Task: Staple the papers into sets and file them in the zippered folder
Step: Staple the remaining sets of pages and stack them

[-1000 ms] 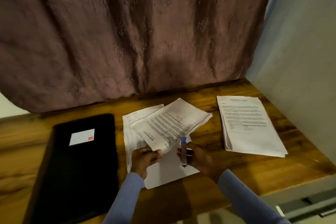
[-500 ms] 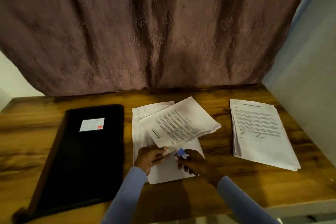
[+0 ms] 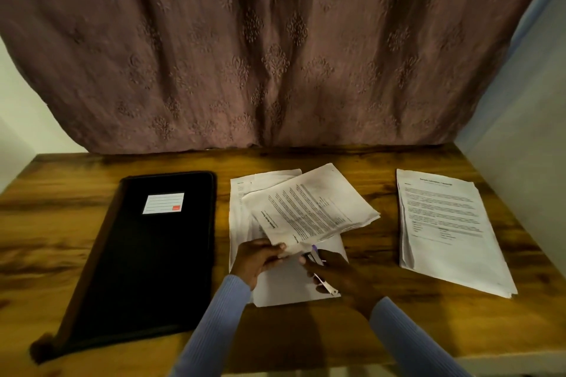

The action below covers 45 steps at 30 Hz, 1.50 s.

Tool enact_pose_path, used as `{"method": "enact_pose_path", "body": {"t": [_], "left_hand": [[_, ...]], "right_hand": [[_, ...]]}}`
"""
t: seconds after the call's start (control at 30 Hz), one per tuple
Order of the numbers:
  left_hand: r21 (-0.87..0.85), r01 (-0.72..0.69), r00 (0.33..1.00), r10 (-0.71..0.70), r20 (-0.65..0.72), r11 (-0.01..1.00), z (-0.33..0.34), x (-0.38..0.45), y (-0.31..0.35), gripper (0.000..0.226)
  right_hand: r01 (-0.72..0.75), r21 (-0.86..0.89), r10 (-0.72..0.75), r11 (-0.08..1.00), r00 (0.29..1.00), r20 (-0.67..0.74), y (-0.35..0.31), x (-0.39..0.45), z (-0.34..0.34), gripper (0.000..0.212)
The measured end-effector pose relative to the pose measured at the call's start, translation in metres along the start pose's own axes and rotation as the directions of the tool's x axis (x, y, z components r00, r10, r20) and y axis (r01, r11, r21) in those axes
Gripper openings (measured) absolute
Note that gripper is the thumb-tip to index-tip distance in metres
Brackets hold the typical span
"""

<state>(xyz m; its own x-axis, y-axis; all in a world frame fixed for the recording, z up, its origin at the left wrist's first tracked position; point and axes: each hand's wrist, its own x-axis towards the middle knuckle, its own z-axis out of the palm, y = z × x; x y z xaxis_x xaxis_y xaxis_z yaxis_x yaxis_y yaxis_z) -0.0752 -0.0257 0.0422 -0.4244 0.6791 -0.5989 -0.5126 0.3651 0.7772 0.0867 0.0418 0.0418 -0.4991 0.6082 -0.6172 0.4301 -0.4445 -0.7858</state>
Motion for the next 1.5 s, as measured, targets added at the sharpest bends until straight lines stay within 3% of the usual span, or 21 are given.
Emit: {"method": "enact_pose_path", "body": {"t": [0.13,0.27,0.43,0.53,0.67,0.87,1.07,1.3,1.5], "left_hand": [[0.018,-0.018,0.999,0.018,-0.027,1.0,-0.001,-0.004,-0.003,0.017],[0.019,-0.024,0.998,0.025,-0.051,1.0,-0.001,-0.006,-0.005,0.014],[0.03,-0.024,0.997,0.026,-0.071,0.999,-0.001,-0.008,-0.006,0.017],[0.058,-0.022,0.995,0.027,-0.093,0.998,-0.002,-0.007,-0.006,0.023],[0.036,-0.026,0.996,0.029,-0.09,0.999,-0.002,-0.009,-0.008,0.023],[-0.004,0.104,0.994,-0.104,-0.025,0.995,-0.002,-0.008,-0.008,0.009],[-0.063,0.143,0.989,-0.144,-0.014,0.988,-0.002,-0.007,-0.013,0.019],[0.065,0.089,0.991,-0.095,0.091,0.994,0.004,-0.016,-0.015,0.047],[0.049,0.081,0.993,-0.085,0.082,0.995,0.006,-0.019,-0.013,0.042]], "right_hand": [[-0.153,0.194,0.13,0.969,0.984,0.125,0.002,0.005,0.003,0.053],[-0.14,0.209,0.117,0.968,0.986,0.122,0.006,0.002,0.006,0.044],[-0.147,0.225,0.121,0.963,0.985,0.125,0.001,0.002,0.015,0.047],[-0.194,0.3,0.161,0.934,0.978,0.133,-0.002,0.005,0.02,0.048],[-0.253,0.409,0.192,0.877,0.964,0.185,-0.007,0.006,0.026,0.033],[-0.252,0.519,0.17,0.817,0.965,0.2,-0.011,0.007,0.029,0.033],[-0.219,0.52,0.141,0.826,0.972,0.186,-0.005,0.015,0.03,0.035],[-0.192,0.391,0.154,0.9,0.98,0.127,-0.003,0.013,0.031,0.017],[-0.201,0.358,0.171,0.912,0.979,0.114,-0.003,0.015,0.031,0.017]]}}
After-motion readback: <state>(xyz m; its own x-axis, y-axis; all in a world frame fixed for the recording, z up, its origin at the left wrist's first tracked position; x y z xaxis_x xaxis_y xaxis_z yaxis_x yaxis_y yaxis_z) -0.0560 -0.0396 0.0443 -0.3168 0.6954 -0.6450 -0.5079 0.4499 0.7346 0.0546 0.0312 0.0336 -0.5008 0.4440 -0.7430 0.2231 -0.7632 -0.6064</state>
